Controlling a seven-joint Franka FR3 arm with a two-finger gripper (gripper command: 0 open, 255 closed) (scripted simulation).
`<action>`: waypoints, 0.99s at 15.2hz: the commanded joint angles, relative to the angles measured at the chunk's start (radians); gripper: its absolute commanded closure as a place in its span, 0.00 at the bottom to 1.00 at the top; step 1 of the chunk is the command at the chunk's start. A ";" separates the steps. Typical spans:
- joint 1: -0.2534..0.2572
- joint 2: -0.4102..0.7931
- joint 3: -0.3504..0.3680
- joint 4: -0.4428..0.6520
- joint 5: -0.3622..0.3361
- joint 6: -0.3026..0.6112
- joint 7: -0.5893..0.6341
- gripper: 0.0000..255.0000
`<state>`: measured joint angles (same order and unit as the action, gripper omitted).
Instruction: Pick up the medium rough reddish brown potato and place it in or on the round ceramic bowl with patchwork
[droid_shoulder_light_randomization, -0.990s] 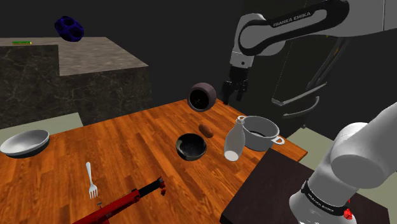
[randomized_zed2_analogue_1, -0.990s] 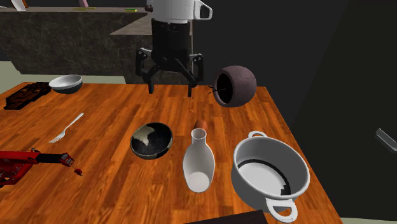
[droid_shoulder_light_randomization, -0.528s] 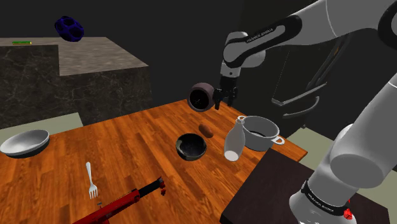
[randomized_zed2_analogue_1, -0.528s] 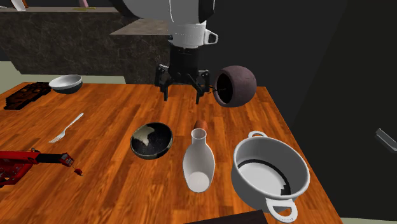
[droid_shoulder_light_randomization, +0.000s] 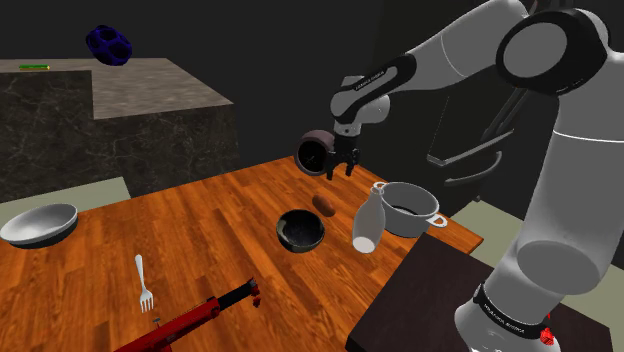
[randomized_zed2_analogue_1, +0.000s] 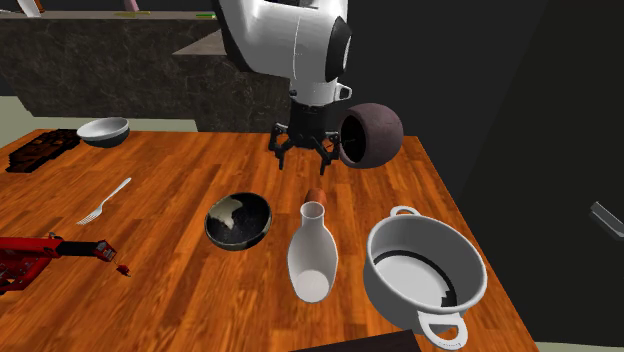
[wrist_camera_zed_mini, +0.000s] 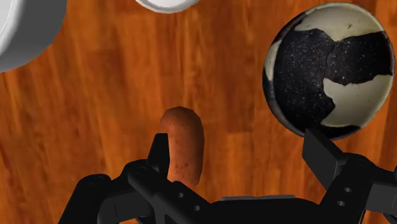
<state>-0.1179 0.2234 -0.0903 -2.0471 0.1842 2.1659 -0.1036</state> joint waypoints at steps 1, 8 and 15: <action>-0.009 0.085 -0.001 0.070 0.015 0.007 -0.012 0.00; -0.053 0.368 0.004 0.332 0.054 -0.001 -0.041 0.00; -0.096 0.640 0.012 0.642 0.070 -0.063 -0.041 0.00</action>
<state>-0.2110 0.8358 -0.0794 -1.4343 0.2525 2.1076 -0.1459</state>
